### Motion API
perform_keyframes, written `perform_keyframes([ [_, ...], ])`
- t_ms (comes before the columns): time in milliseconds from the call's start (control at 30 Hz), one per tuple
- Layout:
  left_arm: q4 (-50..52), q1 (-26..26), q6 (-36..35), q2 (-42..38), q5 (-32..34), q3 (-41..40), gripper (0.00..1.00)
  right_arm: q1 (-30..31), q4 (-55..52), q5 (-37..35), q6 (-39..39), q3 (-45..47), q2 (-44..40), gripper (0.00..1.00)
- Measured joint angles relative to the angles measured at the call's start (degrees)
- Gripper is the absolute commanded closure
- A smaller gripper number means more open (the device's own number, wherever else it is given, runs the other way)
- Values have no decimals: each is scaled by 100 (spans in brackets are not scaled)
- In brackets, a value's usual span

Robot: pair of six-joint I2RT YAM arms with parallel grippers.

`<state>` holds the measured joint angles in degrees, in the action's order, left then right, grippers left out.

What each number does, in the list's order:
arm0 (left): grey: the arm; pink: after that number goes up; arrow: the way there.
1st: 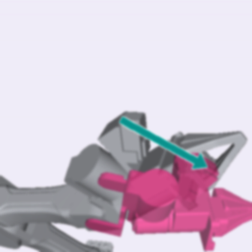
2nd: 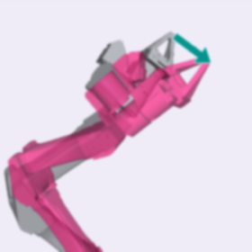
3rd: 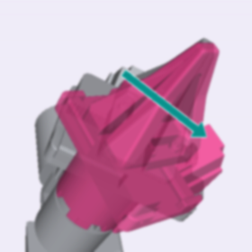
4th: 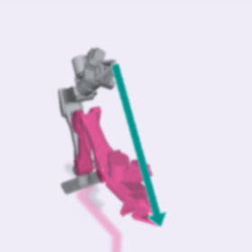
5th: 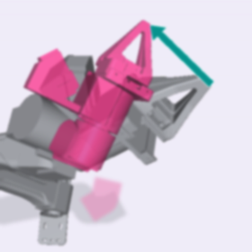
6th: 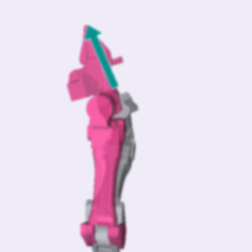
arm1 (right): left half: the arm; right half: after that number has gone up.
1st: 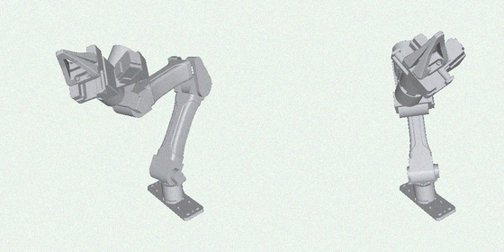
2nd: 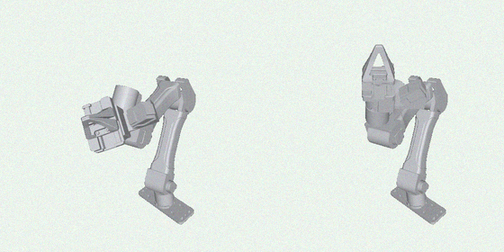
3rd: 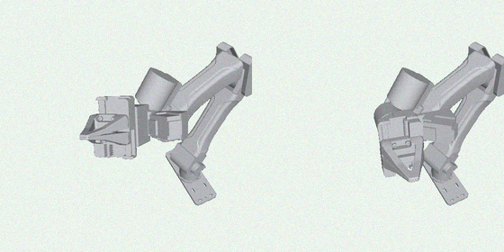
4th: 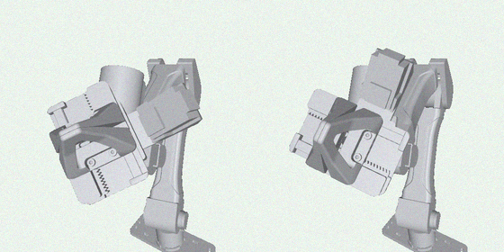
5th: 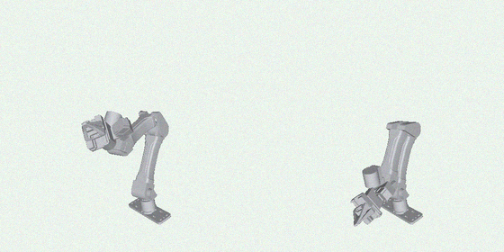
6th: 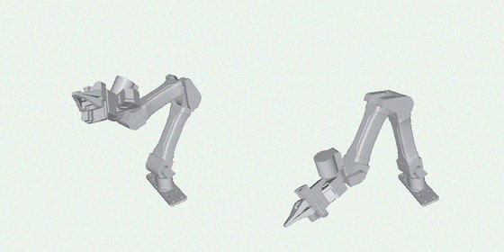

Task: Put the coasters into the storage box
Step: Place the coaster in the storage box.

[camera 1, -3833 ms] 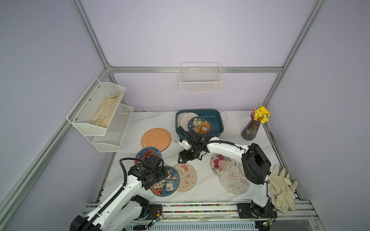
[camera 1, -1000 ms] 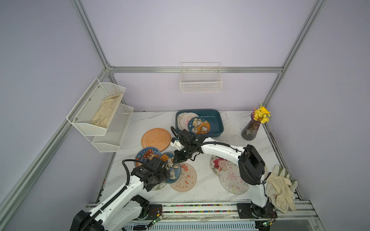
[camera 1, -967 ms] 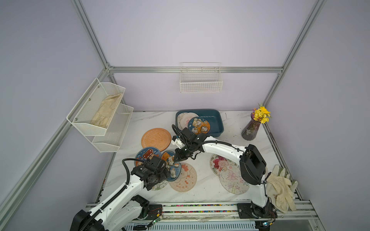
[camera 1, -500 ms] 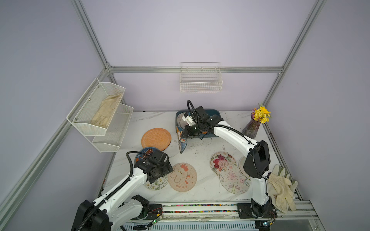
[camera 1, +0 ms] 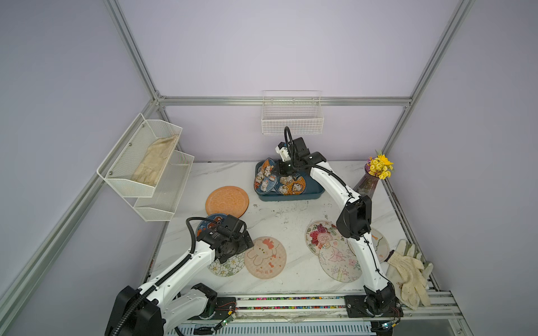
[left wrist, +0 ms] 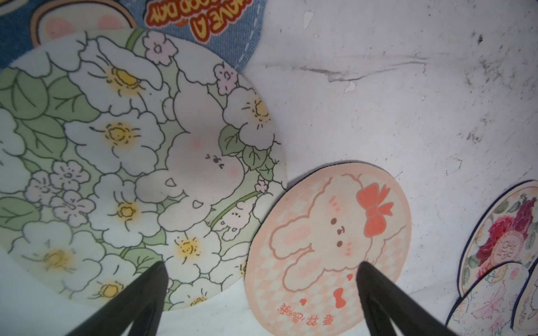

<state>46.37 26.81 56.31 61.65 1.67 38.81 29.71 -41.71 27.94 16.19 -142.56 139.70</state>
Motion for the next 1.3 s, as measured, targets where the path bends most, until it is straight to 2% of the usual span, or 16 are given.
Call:
perform_keyframes([
  [133,-33,2,-61,138,-26,90,0,-289,-13,-81,-39,-37,291,100],
  [567,-214,0,-297,367,-81,188,0,-1134,-208,-822,-420,988,306,100],
  [733,-236,0,-378,492,-138,236,0,-1250,-315,-1263,-549,1003,299,66],
  [933,-243,2,-540,514,-216,236,0,-1241,-398,-1515,-623,1086,151,42],
  [1067,-256,0,-669,616,-372,236,0,-1239,-402,-1534,-634,1384,-199,34],
  [1300,-398,55,-855,732,-704,236,0,-1165,-348,-1499,-575,2170,-1134,30],
])
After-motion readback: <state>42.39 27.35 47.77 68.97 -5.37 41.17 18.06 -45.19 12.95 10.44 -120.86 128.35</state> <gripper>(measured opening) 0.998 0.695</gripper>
